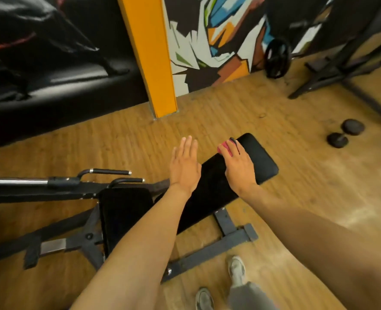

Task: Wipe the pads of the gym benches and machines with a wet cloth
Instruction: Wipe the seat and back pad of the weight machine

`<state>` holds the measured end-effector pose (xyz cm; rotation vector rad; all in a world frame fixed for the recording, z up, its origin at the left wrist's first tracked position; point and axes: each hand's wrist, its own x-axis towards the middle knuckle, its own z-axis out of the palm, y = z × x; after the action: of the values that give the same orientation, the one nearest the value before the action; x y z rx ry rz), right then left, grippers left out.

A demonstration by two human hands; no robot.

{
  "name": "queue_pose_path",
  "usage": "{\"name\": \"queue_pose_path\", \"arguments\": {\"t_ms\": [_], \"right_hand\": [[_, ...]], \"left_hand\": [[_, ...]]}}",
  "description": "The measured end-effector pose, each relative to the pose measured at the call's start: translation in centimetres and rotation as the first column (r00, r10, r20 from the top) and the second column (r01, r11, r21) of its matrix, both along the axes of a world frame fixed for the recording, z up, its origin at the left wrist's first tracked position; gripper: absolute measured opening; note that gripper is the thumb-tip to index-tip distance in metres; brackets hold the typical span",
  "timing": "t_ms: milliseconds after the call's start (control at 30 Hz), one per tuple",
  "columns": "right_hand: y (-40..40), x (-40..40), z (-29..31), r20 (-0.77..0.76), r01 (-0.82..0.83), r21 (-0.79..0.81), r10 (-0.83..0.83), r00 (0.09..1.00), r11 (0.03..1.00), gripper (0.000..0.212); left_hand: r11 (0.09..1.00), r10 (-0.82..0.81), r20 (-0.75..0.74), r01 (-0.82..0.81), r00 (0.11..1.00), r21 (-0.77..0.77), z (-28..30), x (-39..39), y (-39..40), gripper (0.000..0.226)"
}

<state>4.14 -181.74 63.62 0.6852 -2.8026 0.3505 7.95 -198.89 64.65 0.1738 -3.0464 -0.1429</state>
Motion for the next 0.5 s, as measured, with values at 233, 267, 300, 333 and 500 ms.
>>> {"name": "queue_pose_path", "arguments": {"t_ms": [233, 267, 300, 333, 500], "right_hand": [[12.5, -3.3, 6.6, -0.078, 0.248, 0.065, -0.243, 0.967, 0.967, 0.066], [14.4, -4.1, 7.2, -0.093, 0.275, 0.053, -0.27, 0.958, 0.96, 0.063], [16.4, -4.8, 7.7, -0.109, 0.3, 0.05, -0.293, 0.95, 0.953, 0.062], [18.4, -5.6, 8.2, -0.116, 0.321, 0.049, -0.313, 0.942, 0.946, 0.063], [29.3, -10.4, 8.9, -0.096, 0.433, 0.048, -0.428, 0.899, 0.9, 0.07]], "left_hand": [[0.964, -0.255, -0.137, 0.241, 0.957, -0.114, 6.3, -8.4, 10.3, 0.068], [0.953, -0.292, -0.147, 0.274, 0.945, -0.131, 7.0, -9.7, 12.3, 0.067], [0.942, -0.325, -0.16, 0.304, 0.932, -0.141, 7.4, -10.9, 14.2, 0.065], [0.933, -0.353, -0.17, 0.332, 0.92, -0.14, 7.9, -12.2, 16.3, 0.065], [0.869, -0.493, -0.179, 0.476, 0.851, -0.135, 8.5, -18.9, 28.2, 0.063]]}}
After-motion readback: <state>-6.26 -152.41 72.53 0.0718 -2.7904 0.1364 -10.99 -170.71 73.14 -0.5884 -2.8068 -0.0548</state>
